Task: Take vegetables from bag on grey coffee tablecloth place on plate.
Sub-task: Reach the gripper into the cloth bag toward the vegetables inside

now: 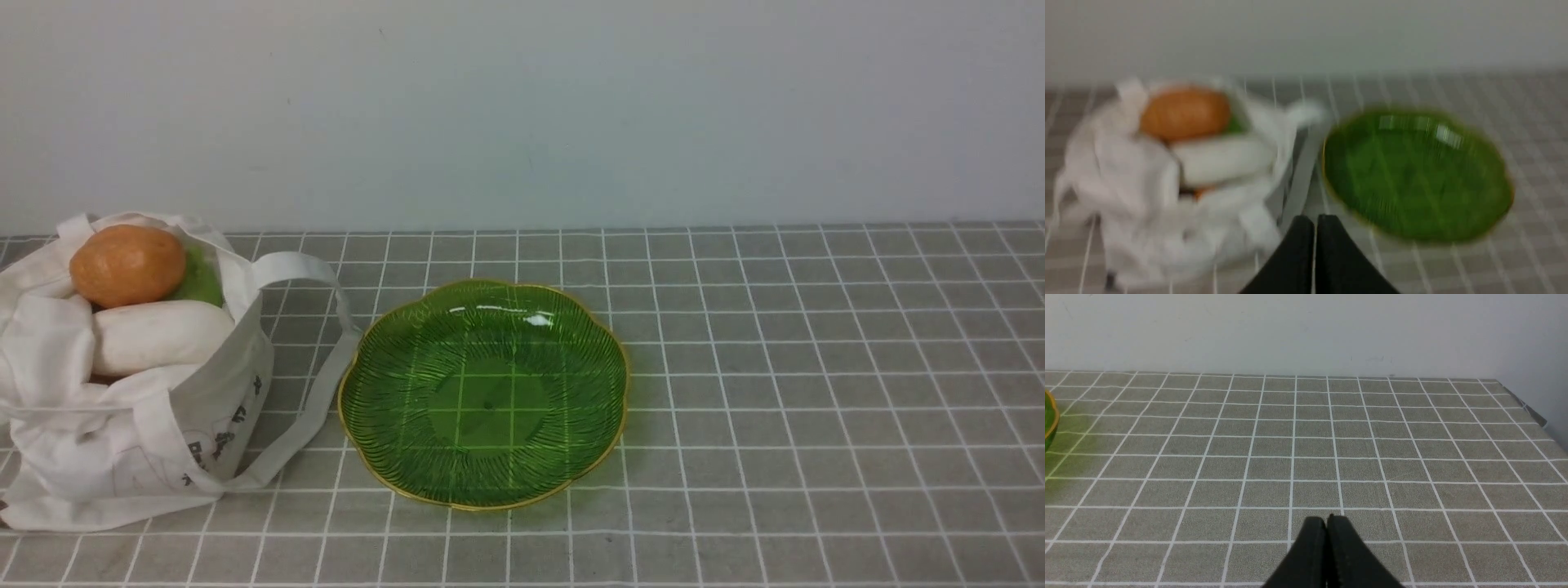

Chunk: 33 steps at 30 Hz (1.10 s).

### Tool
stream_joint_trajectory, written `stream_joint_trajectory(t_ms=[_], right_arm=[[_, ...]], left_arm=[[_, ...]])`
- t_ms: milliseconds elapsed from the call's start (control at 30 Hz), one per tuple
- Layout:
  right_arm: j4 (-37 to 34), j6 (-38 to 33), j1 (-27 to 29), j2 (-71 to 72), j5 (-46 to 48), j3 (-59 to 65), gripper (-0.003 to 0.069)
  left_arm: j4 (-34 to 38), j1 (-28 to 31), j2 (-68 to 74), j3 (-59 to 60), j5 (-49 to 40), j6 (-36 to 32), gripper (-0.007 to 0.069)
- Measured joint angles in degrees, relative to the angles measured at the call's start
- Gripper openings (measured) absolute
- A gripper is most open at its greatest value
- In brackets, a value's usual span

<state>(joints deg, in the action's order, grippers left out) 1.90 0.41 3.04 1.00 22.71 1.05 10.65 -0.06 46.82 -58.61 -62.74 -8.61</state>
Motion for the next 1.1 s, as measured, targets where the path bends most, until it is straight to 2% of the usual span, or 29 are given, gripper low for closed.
stream_joint_trajectory(t_ms=[100,233,333,400,633,767,900,933,1033,1100], right_arm=[[0.00,0.00,0.00,0.00,0.00,0.00,-0.0013],[0.00,0.00,0.00,0.00,0.00,0.00,-0.0013],[0.00,0.00,0.00,0.00,0.00,0.00,-0.0013],[0.00,0.00,0.00,0.00,0.00,0.00,-0.0013],[0.00,0.00,0.00,0.00,0.00,0.00,-0.0013],[0.00,0.00,0.00,0.00,0.00,0.00,-0.0013],[0.00,0.00,0.00,0.00,0.00,0.00,-0.0013],[0.00,0.00,0.00,0.00,0.00,0.00,-0.0013],[0.00,0.00,0.00,0.00,0.00,0.00,-0.0013],[0.00,0.00,0.00,0.00,0.00,0.00,-0.0013]], left_arm=[[-1.07,0.00,11.99,-4.95,-5.16,-8.49,-0.0005],[-1.07,0.00,20.88,-9.13,-5.08,-14.99,-0.0005],[-1.19,-0.06,29.19,-12.18,-3.24,-23.19,-0.0005],[-1.32,-0.06,32.83,-13.28,-3.13,-26.24,-0.0005],[-1.84,-0.06,40.02,-14.20,0.50,-28.50,0.0020],[-1.99,-0.06,40.93,-14.25,7.38,-31.12,0.0116],[-2.10,-0.06,41.90,-14.42,12.58,-36.34,0.0314],[-2.10,-0.06,41.98,-14.48,12.74,-36.59,0.0325],[-2.10,-0.06,43.84,-14.53,13.58,-39.71,0.0519],[-2.10,-0.06,44.51,-14.53,13.23,-40.28,0.0551]])
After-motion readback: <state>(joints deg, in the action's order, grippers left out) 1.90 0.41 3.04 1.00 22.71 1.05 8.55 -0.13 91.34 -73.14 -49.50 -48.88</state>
